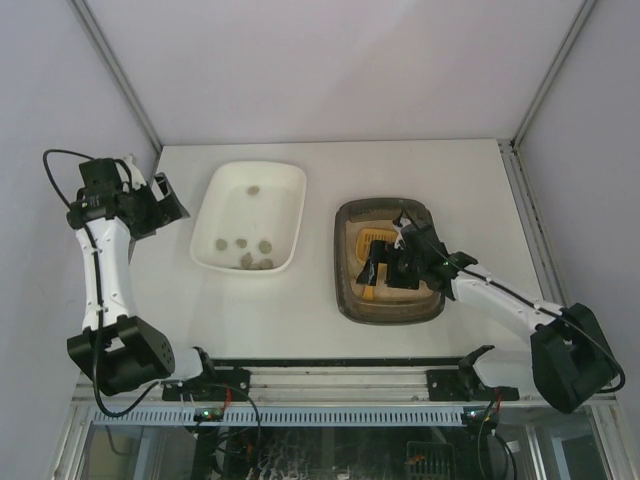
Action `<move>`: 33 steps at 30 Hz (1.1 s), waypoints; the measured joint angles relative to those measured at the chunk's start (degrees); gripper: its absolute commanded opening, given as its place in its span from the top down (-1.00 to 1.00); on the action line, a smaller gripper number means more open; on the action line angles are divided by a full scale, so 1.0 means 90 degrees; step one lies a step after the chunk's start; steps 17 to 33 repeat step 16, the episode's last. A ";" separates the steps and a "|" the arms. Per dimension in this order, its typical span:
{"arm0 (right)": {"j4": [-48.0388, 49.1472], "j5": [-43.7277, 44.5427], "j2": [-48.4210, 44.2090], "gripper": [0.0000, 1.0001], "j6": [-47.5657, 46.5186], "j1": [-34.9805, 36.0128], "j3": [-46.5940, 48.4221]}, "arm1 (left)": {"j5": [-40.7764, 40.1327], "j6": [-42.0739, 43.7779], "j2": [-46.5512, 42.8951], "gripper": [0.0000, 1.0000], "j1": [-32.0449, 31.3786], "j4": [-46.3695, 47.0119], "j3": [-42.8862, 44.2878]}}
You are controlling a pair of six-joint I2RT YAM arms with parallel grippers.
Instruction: Clean the litter box
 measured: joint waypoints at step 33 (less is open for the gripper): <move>-0.1957 0.3014 -0.1331 -1.00 -0.0471 0.1418 0.2404 | 0.0044 0.0002 -0.0010 -0.91 0.0000 0.0046 -0.0029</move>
